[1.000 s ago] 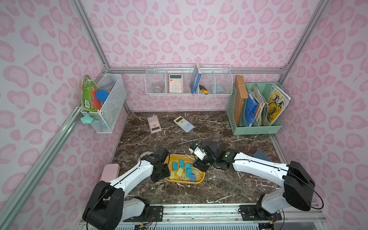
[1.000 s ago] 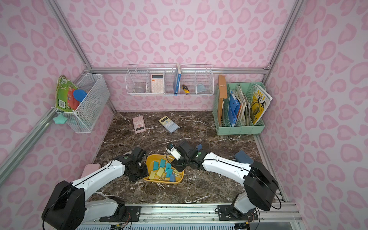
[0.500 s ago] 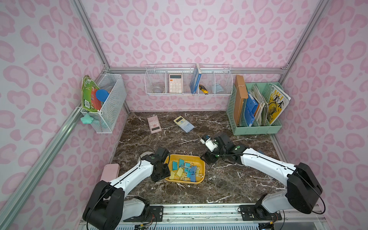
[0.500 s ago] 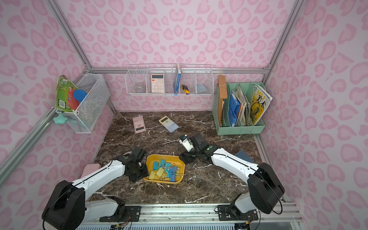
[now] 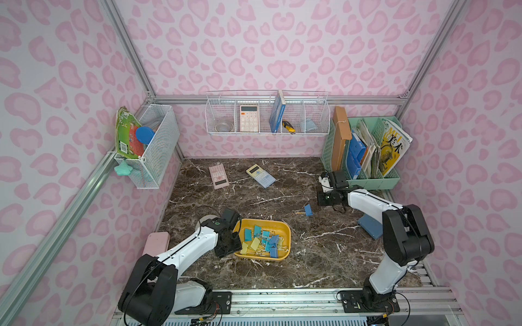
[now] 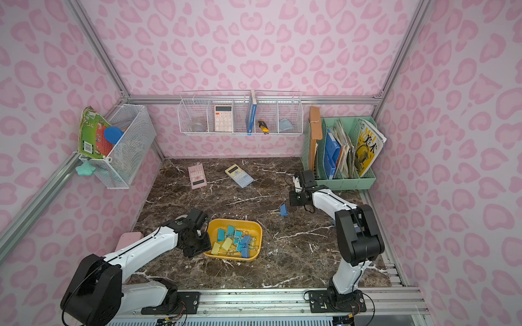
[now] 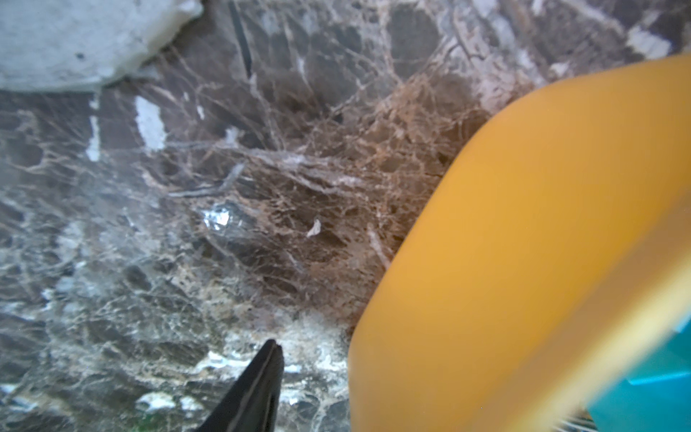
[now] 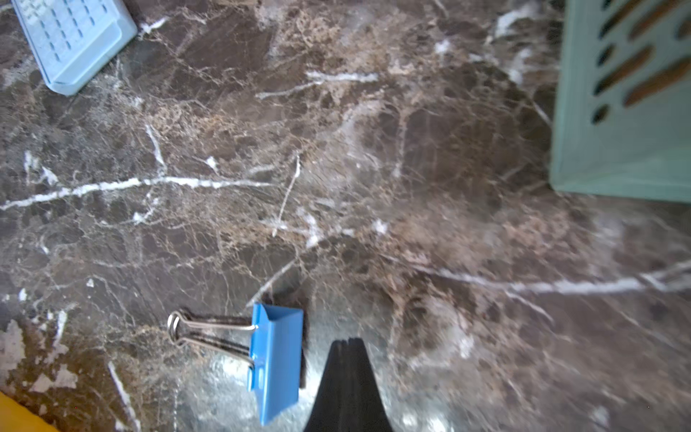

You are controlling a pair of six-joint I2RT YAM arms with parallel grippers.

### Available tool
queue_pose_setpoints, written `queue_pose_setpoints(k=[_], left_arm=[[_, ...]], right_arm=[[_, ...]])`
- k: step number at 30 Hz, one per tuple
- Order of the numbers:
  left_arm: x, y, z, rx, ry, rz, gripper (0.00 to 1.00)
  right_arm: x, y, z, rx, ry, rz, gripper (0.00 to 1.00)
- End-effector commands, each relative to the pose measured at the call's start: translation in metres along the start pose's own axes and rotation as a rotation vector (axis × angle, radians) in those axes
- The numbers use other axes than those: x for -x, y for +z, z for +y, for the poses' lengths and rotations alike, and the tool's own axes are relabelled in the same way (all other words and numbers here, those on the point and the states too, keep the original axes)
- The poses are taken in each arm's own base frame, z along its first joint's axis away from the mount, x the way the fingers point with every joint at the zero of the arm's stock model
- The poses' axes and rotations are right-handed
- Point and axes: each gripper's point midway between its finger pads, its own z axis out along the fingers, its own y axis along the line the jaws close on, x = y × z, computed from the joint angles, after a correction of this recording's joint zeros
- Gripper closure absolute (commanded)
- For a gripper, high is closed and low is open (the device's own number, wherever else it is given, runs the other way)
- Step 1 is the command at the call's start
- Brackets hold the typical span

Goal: Put the binder clips in the storage box
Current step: Adjust the binder clip at the center of the board, then pick up the binder clip at the center of the board.

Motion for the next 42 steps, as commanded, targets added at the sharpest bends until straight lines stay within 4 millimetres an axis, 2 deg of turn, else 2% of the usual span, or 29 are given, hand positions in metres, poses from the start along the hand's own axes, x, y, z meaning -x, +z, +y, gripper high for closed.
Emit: queue_pose_setpoints(k=[1,4,7,12,21,26,28,29,31,34,36,39,42], left_arm=[[0.000,0.000,-0.001,0.000,0.005,0.004,0.47],[0.001,0.000,-0.001,-0.001,0.006,0.002,0.47],[0.000,-0.001,-0.001,-0.005,0.004,0.001,0.47],[0.000,-0.001,-0.002,-0.006,0.008,0.001,0.47],[0.001,-0.001,-0.003,-0.012,0.012,-0.002,0.47],[0.001,-0.001,-0.003,-0.013,0.013,-0.004,0.48],[0.001,-0.001,-0.004,-0.016,0.013,-0.002,0.47],[0.001,-0.001,-0.004,-0.018,0.013,0.001,0.47],[0.000,0.000,-0.004,-0.021,0.013,0.005,0.47],[0.000,-0.001,-0.004,-0.025,0.012,-0.001,0.48],[0.001,-0.002,-0.005,-0.027,0.012,-0.003,0.48],[0.000,-0.001,-0.005,-0.028,0.013,0.002,0.47],[0.000,-0.001,-0.006,-0.036,0.015,0.003,0.48]], right_arm=[[0.020,0.012,0.020,0.120,-0.005,-0.025,0.98],[0.020,0.032,0.027,0.170,-0.003,0.036,1.00],[0.012,0.043,0.025,0.170,0.006,0.067,1.00],[-0.006,0.047,0.030,0.214,0.015,0.094,1.00],[-0.060,0.029,0.027,0.185,0.061,0.137,1.00],[-0.083,0.005,0.047,0.201,0.019,0.118,0.99],[-0.081,-0.003,0.041,0.162,0.020,0.087,0.87],[-0.078,-0.008,0.035,0.138,0.021,0.068,0.74],[-0.073,-0.016,0.029,0.107,-0.004,0.042,0.58],[-0.073,-0.022,0.041,0.128,-0.069,0.041,0.43],[-0.080,-0.023,0.060,0.161,-0.115,0.045,0.31],[-0.092,-0.018,0.084,0.146,-0.174,0.053,0.25],[-0.096,-0.014,0.085,0.070,-0.211,0.044,0.24]])
